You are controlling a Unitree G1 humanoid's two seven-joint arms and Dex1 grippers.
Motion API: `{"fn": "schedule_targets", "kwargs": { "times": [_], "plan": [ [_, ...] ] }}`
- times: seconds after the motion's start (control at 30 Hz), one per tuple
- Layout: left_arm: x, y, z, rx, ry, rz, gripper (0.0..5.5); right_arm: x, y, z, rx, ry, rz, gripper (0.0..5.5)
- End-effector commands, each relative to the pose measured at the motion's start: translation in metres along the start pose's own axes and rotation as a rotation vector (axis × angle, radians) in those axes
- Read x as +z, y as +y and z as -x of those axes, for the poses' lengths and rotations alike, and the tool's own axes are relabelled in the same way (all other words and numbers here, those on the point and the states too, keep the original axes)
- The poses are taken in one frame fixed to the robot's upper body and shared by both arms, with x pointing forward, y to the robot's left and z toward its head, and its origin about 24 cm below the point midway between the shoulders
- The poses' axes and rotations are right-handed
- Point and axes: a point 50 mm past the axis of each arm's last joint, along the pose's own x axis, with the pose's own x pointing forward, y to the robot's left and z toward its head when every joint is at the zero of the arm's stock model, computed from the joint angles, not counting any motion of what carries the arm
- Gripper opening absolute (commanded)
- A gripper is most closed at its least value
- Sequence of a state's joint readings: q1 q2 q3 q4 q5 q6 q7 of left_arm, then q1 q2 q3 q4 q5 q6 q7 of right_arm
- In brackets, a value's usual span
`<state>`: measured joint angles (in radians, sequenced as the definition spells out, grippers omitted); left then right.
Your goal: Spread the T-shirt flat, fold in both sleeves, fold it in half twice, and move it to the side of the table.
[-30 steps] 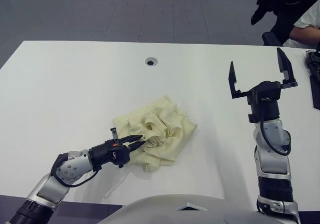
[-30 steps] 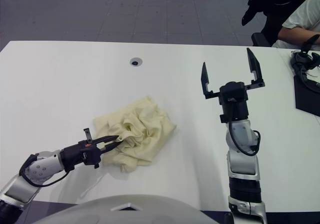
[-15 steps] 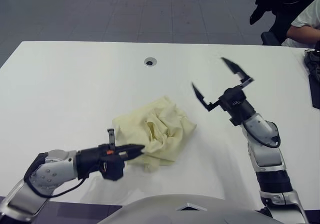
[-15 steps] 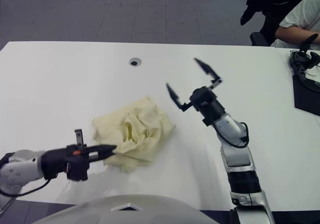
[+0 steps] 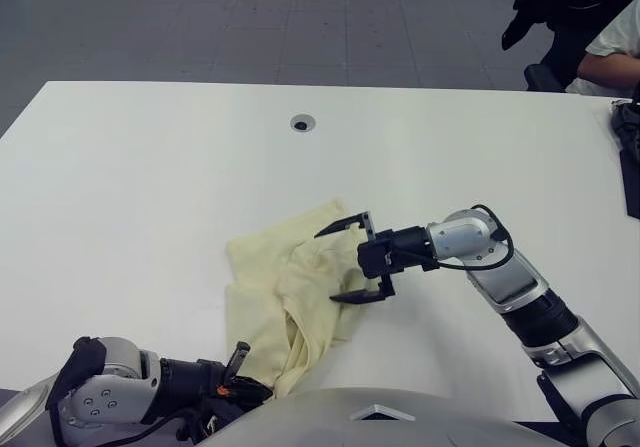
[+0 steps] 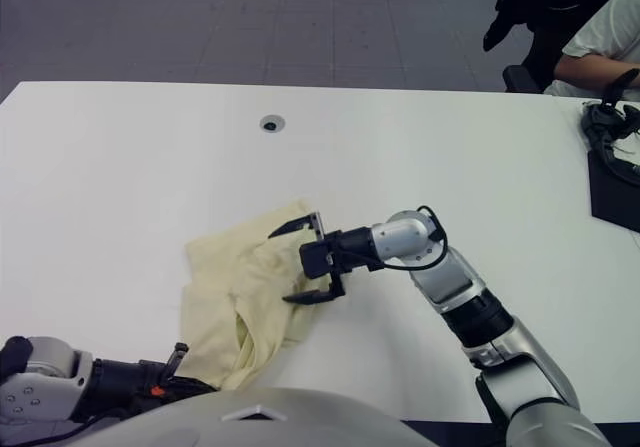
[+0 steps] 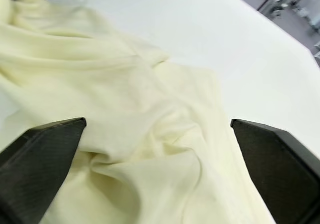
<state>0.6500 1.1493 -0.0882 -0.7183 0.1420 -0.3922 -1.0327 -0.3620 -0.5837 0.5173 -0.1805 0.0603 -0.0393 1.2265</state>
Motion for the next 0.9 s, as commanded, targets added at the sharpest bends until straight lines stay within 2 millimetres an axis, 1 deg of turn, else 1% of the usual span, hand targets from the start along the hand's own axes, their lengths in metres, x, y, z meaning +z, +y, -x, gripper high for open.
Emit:
{"fn": "schedule_targets", "kwargs": {
  "times": [0.03, 0.1, 0.17, 0.23, 0.33, 0.43, 0.53, 0.6, 0.67, 0.7, 0.77, 0.9],
  "plan": [
    [-0.002, -0.001, -0.005, -0.008, 0.003, -0.013, 0.01, 0.031, -0.015, -0.011, 0.075, -0.044, 0.093, 5.4],
    [-0.003, -0.002, -0.006, -0.013, 0.006, -0.015, 0.01, 0.044, -0.021, -0.019, 0.101, -0.088, 0.111, 5.4],
    [-0.005, -0.002, -0.007, -0.017, 0.017, -0.022, 0.01, 0.051, -0.026, -0.026, 0.103, -0.111, 0.132, 5.4],
    [-0.005, -0.003, -0.007, -0.02, 0.026, -0.026, 0.01, 0.056, -0.031, -0.034, 0.108, -0.13, 0.144, 5.4],
    [-0.005, -0.003, -0.008, -0.023, 0.024, -0.033, 0.01, 0.057, -0.033, -0.043, 0.12, -0.143, 0.145, 5.4],
    [-0.005, -0.001, -0.008, -0.014, 0.022, -0.041, 0.01, 0.047, -0.029, -0.055, 0.167, -0.098, 0.156, 5.4],
    [-0.004, 0.0, -0.007, -0.009, 0.022, -0.045, 0.01, 0.038, -0.023, -0.06, 0.203, -0.062, 0.162, 5.4],
    [-0.004, 0.0, -0.007, -0.006, 0.025, -0.042, 0.01, 0.033, -0.021, -0.06, 0.218, -0.046, 0.154, 5.4],
    [-0.005, 0.0, -0.007, -0.006, 0.032, -0.04, 0.0, 0.028, -0.02, -0.058, 0.226, -0.024, 0.144, 5.05],
    [-0.006, 0.0, -0.007, -0.007, 0.035, -0.038, 0.0, 0.027, -0.02, -0.056, 0.224, -0.016, 0.136, 5.28],
    [-0.007, 0.0, -0.007, -0.006, 0.04, -0.035, 0.0, 0.026, -0.019, -0.054, 0.231, -0.016, 0.12, 5.39],
    [-0.009, -0.001, -0.006, -0.007, 0.05, -0.03, 0.0, 0.022, -0.017, -0.053, 0.243, -0.008, 0.094, 5.39]
  ]
}}
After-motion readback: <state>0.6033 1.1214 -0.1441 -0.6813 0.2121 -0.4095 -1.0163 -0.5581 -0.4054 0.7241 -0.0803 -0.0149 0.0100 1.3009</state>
